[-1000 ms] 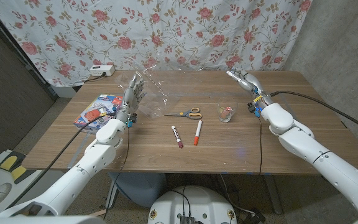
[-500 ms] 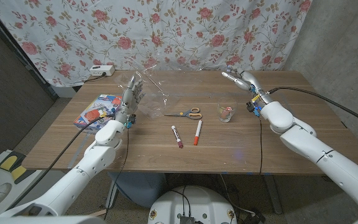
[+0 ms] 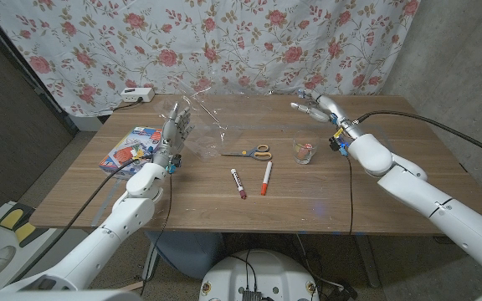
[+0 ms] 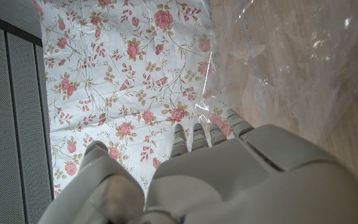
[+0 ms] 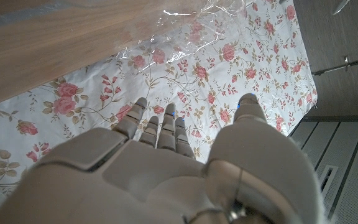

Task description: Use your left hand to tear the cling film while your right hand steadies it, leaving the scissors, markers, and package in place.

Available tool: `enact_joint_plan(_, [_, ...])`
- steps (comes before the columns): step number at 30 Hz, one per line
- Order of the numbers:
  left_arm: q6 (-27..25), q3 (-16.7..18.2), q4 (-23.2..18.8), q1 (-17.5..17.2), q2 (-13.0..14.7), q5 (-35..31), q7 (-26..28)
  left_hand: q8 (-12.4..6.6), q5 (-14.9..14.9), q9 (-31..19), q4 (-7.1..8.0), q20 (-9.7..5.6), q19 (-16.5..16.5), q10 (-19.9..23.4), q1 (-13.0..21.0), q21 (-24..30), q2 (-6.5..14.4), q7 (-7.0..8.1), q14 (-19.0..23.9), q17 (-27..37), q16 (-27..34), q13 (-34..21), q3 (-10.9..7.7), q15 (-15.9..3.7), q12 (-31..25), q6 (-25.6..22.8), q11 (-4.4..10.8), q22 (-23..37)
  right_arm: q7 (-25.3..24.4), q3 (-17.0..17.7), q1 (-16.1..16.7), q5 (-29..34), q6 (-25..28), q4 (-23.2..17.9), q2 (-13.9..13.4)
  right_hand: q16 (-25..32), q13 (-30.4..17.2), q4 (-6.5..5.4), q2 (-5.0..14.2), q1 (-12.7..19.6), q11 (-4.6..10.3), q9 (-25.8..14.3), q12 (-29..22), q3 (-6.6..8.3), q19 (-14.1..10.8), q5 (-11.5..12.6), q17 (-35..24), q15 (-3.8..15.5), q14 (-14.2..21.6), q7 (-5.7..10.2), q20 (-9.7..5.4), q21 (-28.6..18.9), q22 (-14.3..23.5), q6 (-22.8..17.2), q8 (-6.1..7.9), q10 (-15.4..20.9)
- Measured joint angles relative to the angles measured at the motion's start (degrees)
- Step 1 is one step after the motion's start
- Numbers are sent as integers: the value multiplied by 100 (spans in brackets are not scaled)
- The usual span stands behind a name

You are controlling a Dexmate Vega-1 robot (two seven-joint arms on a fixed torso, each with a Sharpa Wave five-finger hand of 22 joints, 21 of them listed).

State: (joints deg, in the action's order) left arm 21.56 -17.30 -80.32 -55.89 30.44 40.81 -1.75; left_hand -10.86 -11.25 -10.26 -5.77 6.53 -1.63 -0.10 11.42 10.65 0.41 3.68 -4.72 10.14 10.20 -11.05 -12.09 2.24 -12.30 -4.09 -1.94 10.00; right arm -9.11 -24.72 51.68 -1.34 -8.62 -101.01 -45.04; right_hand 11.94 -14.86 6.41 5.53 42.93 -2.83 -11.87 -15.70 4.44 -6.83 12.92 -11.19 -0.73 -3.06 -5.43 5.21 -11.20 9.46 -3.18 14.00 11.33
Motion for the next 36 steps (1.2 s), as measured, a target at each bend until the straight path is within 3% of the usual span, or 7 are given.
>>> enact_joint_plan(18, [142, 61, -78, -130, -53, 118, -91, 0, 0, 0, -25, -62, 0, 0, 8, 0, 4, 21, 0, 0, 0, 0, -25, 0, 0, -21, 0, -15, 155, -173, -220, 644, 171, -236, -125, 89, -79, 135, -68, 127, 184, 1, -151, 102, -113, 66, 27, 163, 250, 91, 73, 0, 0, -174, 50, 472])
enact_joint_plan(36, [232, 97, -182, -264, -16, 112, -83, 0, 0, 0, -73, -61, 0, 0, 104, 0, 57, 41, 1, 0, 0, 0, -70, 0, 0, -42, 0, -14, 466, -346, -440, 1186, 574, -591, -244, 89, -100, 134, -91, 149, 153, 1, -151, 102, -144, 65, 11, 173, 319, 92, 103, -1, 0, -174, 50, 562])
